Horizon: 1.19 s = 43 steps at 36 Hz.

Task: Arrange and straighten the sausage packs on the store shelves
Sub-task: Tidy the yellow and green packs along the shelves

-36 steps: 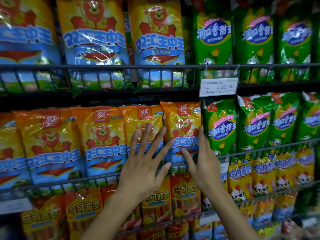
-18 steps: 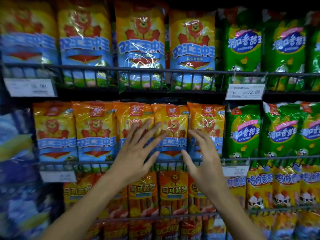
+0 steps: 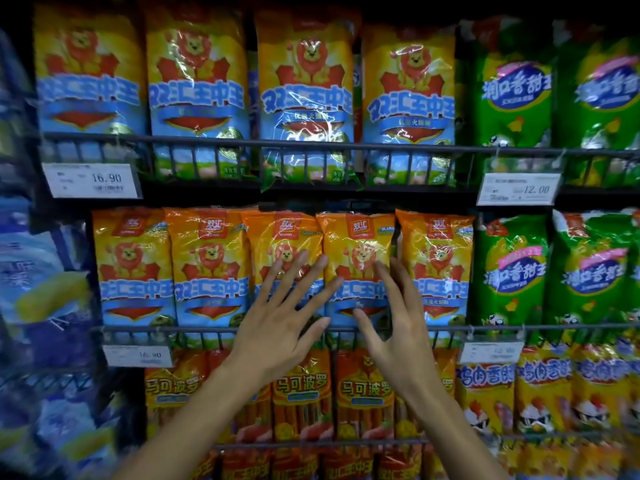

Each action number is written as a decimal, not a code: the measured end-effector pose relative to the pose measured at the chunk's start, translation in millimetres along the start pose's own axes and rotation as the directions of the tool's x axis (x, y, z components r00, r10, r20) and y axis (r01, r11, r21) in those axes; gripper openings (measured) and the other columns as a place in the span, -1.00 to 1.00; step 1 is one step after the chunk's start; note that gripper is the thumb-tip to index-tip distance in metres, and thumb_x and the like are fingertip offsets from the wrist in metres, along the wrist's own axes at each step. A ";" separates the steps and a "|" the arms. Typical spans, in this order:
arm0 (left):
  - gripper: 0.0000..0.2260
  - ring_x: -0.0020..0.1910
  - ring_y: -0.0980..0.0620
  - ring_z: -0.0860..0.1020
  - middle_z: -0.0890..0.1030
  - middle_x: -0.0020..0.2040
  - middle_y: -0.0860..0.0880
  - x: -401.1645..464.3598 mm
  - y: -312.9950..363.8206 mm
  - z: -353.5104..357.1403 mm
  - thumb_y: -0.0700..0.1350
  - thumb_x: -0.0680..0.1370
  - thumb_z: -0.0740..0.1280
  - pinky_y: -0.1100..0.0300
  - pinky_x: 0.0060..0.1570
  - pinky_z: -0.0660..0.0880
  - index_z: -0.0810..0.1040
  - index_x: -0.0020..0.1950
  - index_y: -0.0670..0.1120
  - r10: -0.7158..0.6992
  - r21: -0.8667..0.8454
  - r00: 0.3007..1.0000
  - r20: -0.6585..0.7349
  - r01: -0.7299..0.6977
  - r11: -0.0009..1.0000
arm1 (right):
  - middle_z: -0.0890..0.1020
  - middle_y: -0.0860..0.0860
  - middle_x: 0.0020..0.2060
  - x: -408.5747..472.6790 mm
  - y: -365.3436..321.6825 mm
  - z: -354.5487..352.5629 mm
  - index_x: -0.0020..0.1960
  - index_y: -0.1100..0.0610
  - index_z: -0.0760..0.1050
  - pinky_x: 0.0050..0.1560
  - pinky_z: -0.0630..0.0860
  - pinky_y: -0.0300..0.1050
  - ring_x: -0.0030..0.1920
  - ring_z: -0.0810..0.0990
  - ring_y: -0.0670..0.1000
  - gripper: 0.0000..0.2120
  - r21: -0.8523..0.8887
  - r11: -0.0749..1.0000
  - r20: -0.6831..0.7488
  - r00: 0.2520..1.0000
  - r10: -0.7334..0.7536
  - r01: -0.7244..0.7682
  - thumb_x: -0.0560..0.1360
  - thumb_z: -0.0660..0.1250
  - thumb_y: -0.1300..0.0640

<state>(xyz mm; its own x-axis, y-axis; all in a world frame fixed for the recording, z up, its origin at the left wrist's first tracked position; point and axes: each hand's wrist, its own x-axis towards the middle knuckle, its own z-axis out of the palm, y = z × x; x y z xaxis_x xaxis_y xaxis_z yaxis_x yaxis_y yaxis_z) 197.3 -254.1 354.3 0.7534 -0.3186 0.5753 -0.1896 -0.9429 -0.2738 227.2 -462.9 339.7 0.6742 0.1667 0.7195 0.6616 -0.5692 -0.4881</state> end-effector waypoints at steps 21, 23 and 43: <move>-0.35 0.65 -0.17 -0.18 -0.14 0.68 -0.03 -3.6 2.1 -0.5 0.26 0.68 0.09 -0.24 0.59 -0.15 -0.06 0.68 0.06 -0.092 -0.049 0.994 -0.053 0.089 0.995 | 0.06 0.01 0.64 -3.9 7.3 24.7 0.63 0.07 0.12 0.60 0.04 0.15 0.64 0.02 0.07 -0.32 -0.275 0.933 0.036 0.972 -0.231 0.232 0.61 0.23 -0.16; -0.37 0.65 -0.15 -0.19 -0.14 0.68 -0.01 -4.7 0.1 -4.3 0.22 0.69 0.12 -0.21 0.59 -0.19 -0.04 0.68 0.06 -0.079 -0.085 0.996 -0.045 0.075 0.994 | 0.08 -0.01 0.64 -3.1 7.1 23.2 0.63 0.05 0.15 0.61 0.01 0.10 0.64 0.03 0.06 -0.34 -0.235 0.947 0.030 0.975 -0.221 0.221 0.61 0.19 -0.18; -0.48 0.64 -0.10 0.08 0.15 0.65 0.00 -120.5 -145.7 -12.7 0.05 0.70 0.19 -0.17 0.59 0.05 0.18 0.64 -0.01 -0.089 -0.156 0.985 -0.145 0.066 0.986 | 0.24 -0.18 0.57 -10.9 -86.7 68.3 0.61 -0.02 0.20 0.57 0.02 -0.27 0.58 0.19 -0.08 -0.40 0.002 0.960 0.112 0.954 -0.279 0.280 0.63 0.30 -0.03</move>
<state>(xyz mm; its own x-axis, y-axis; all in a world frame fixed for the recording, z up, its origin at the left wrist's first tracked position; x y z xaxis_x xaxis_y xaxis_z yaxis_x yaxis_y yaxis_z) 126.2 -79.5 334.7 0.6677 -0.2446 0.7031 -0.2356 -0.9654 -0.1120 184.8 -360.3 340.4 0.4955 0.4081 0.7668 0.8246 -0.4984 -0.2676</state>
